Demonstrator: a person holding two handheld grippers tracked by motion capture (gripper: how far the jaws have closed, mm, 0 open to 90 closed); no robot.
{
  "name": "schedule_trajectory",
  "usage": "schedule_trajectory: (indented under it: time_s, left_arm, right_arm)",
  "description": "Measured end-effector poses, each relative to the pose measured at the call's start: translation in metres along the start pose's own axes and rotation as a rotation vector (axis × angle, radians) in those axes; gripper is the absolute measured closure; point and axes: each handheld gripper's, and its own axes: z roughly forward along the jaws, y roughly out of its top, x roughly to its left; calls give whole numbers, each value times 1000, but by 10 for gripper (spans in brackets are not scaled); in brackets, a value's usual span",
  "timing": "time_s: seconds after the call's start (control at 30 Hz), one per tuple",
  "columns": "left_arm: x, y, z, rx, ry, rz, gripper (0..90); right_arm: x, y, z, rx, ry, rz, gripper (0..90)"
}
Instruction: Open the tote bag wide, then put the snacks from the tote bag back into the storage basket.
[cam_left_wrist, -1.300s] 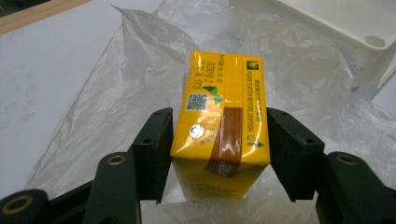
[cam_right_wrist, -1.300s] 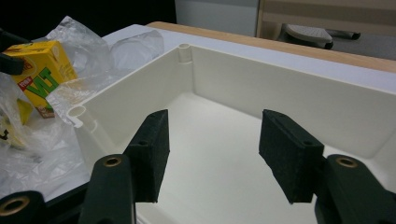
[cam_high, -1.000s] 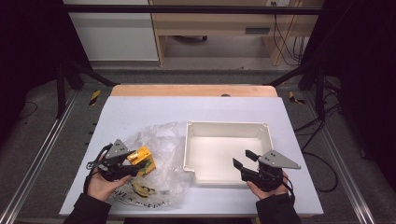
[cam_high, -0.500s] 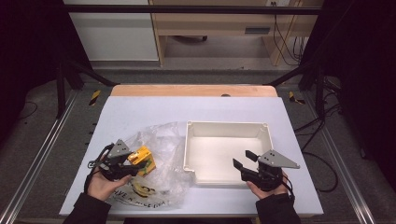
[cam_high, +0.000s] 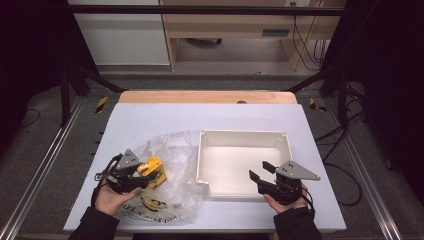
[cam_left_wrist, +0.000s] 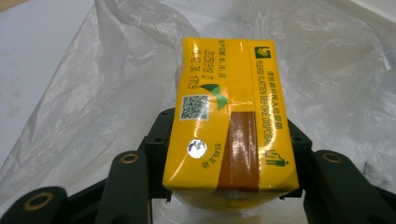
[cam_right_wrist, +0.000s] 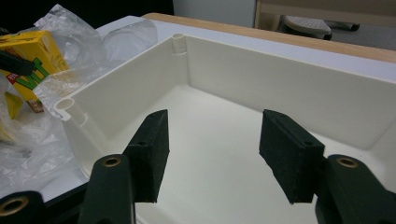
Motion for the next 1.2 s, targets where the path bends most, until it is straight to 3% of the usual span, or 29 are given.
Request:
schedule_trajectory:
  time_s: [0.27,0.57,1.2]
  left_arm:
    - [-1,1,-3,-13,-1,-6,506]
    - [-5,9,-24,-76,-16,-29,506]
    - [-16,28,-60,-158,-49,-16,506]
  right_arm:
    - [0,0,0,0,-1,1,428]
    - [-3,0,-1,-6,-8,9,429]
    - [-9,1,-5,-14,-36,15,389]
